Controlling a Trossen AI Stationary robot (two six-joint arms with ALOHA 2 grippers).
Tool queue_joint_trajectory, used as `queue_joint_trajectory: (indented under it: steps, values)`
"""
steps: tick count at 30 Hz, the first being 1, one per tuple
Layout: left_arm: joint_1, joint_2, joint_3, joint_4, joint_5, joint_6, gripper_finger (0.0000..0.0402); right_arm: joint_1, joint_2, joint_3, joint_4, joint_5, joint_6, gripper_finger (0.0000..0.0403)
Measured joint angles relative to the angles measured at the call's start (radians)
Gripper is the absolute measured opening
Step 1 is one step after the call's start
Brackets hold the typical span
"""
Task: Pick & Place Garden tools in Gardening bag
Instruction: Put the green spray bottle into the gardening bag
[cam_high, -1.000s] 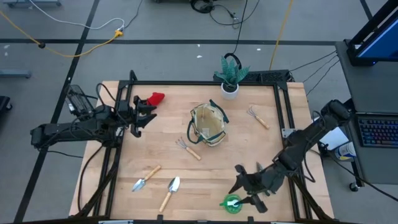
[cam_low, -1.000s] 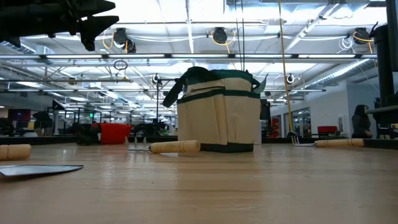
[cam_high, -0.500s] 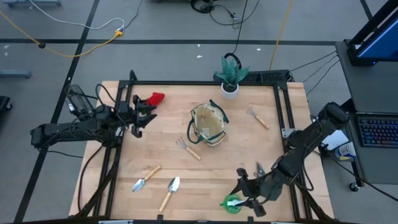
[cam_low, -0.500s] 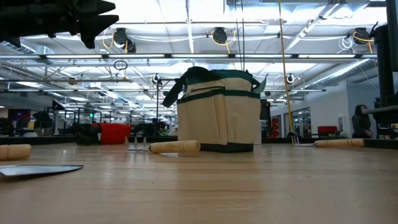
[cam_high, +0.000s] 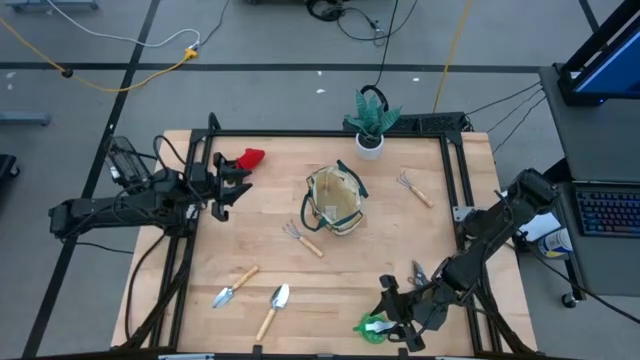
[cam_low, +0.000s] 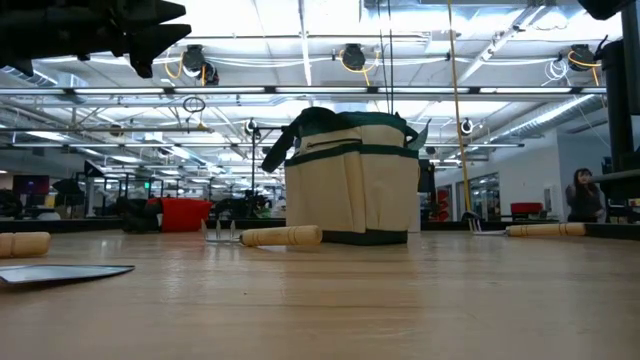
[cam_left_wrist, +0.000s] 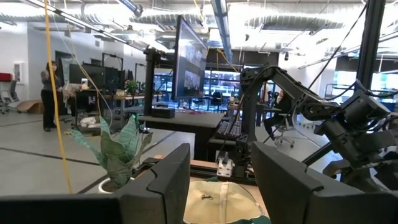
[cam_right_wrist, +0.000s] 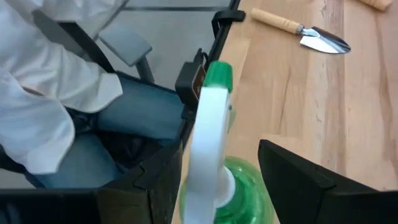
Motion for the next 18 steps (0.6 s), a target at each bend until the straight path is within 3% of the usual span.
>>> queue_joint_trajectory:
  steps: [5, 18]
  values:
    - [0.000, 0.000, 0.000, 0.000, 0.000, 0.000, 0.0177, 0.000, -0.004, 0.000, 0.003, 0.000, -0.077, 0.0184]
    - [0.000, 0.000, 0.000, -0.006, 0.000, 0.001, 0.0177, -0.007, -0.008, -0.031, -0.027, 0.006, -0.117, 0.0057]
